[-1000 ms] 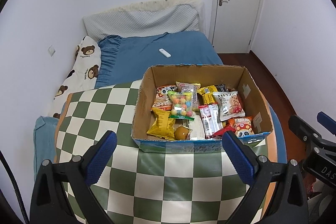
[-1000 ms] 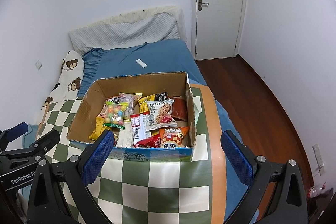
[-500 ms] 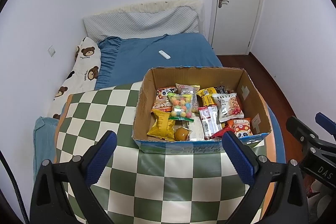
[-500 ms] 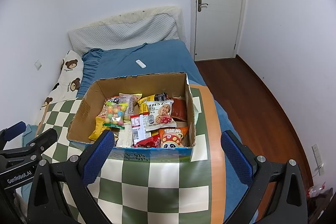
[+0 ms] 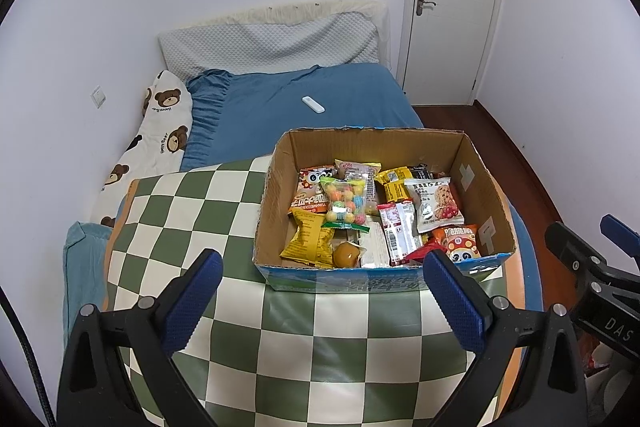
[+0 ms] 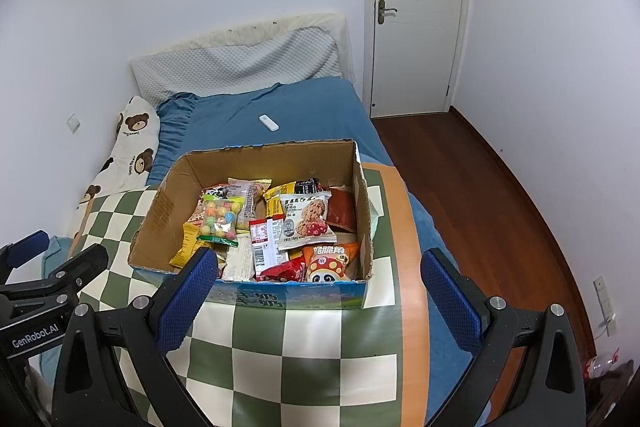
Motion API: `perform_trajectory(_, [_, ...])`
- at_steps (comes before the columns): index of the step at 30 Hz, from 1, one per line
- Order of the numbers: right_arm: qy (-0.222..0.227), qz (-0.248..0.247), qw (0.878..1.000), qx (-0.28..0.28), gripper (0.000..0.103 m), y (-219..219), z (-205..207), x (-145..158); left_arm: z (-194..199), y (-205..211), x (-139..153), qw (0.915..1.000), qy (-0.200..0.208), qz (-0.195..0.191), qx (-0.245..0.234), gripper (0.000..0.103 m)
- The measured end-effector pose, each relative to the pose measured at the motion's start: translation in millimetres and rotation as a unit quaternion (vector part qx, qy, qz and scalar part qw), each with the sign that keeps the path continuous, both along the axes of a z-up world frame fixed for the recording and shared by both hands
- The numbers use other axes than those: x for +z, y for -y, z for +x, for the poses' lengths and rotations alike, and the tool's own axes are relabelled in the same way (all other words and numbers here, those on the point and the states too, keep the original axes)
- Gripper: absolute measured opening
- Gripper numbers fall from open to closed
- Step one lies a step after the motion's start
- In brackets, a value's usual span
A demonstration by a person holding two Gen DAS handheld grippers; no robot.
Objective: Organize snacks
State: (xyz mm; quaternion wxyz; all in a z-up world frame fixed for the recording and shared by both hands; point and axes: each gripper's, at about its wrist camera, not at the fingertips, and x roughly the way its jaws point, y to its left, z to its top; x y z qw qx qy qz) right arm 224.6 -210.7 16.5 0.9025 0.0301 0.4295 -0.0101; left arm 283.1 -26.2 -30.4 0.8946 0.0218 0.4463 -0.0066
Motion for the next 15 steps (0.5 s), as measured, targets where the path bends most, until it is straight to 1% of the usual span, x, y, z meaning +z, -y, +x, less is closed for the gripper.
perform_trajectory(15, [0.000, 0.001, 1.000, 0.002, 0.103, 0.2, -0.2, 0.7, -1.1, 1.5, 1.7, 1.0000, 0.000, -0.001, 0.002, 0.103])
